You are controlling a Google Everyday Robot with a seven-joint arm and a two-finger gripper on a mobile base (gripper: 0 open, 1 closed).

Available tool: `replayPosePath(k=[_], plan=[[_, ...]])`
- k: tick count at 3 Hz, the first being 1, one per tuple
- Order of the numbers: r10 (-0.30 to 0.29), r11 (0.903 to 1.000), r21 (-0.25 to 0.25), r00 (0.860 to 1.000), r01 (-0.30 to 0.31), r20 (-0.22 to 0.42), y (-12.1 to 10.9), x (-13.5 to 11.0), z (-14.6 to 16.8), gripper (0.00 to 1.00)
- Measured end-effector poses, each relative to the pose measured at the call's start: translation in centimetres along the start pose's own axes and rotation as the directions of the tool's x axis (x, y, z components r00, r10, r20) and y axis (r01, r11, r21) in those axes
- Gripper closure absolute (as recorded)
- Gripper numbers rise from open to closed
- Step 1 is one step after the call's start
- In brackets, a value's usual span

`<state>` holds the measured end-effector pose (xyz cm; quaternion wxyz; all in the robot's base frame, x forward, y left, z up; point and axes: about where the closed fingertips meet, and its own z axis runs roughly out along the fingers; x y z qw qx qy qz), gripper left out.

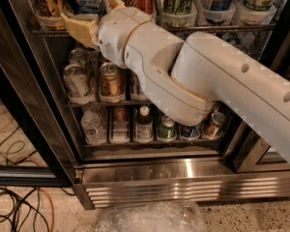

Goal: Pick pepsi can from top shelf of fridge

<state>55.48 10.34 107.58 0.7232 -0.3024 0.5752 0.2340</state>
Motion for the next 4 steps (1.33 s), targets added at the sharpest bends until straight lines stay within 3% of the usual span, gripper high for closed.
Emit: replayPosePath(k=[2, 4], plan=[[0.044, 0.9973, -0.056, 0.996, -0.048, -0.076, 1.2, 1.1, -2.6, 1.00], [0.038, 0.9973, -0.059, 0.993, -0.045, -0.107, 0.9, 0.7, -5.7, 1.00]])
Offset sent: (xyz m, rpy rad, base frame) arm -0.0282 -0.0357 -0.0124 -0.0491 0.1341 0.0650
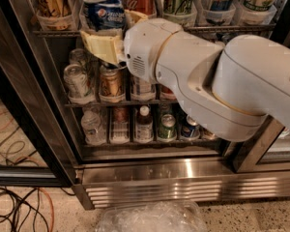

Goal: Pick pepsi can from top shelf of fridge

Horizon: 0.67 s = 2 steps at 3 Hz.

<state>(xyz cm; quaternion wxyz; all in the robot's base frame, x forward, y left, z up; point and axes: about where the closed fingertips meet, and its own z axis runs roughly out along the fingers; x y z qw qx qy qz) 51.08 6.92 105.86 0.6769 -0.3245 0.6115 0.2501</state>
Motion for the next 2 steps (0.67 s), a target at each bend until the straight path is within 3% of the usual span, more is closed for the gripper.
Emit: replayPosePath(k=[2], plan=[[-0.041, 0.9982, 0.040, 0.995, 0.045, -0.085, 0.7, 0.9, -5.1, 1.00]])
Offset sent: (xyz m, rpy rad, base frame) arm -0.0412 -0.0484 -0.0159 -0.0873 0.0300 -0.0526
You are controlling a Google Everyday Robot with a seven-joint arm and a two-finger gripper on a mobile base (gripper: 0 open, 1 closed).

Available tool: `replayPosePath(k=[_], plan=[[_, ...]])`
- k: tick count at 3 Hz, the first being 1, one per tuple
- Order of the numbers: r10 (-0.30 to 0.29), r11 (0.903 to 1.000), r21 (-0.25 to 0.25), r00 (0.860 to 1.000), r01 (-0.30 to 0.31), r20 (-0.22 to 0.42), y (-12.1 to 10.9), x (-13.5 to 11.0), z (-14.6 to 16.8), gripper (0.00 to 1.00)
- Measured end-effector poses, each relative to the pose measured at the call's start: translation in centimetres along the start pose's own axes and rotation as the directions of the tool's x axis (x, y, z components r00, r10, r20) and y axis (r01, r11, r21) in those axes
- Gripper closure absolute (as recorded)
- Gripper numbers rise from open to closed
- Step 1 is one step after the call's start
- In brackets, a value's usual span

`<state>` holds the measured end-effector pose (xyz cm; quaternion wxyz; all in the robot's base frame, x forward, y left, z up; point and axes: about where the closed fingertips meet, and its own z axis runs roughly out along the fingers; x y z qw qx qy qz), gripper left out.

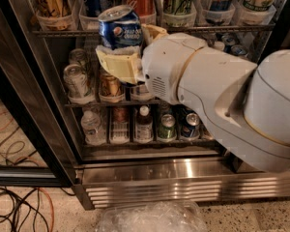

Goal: Pick pepsi can from top shelf of fridge

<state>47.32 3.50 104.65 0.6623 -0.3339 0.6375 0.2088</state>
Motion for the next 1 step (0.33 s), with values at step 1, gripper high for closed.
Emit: replayPosePath(k=[1], plan=[[0.000, 1.0000, 0.000, 1.000, 0.000, 0.000, 0.00, 0.00, 0.00, 1.00]])
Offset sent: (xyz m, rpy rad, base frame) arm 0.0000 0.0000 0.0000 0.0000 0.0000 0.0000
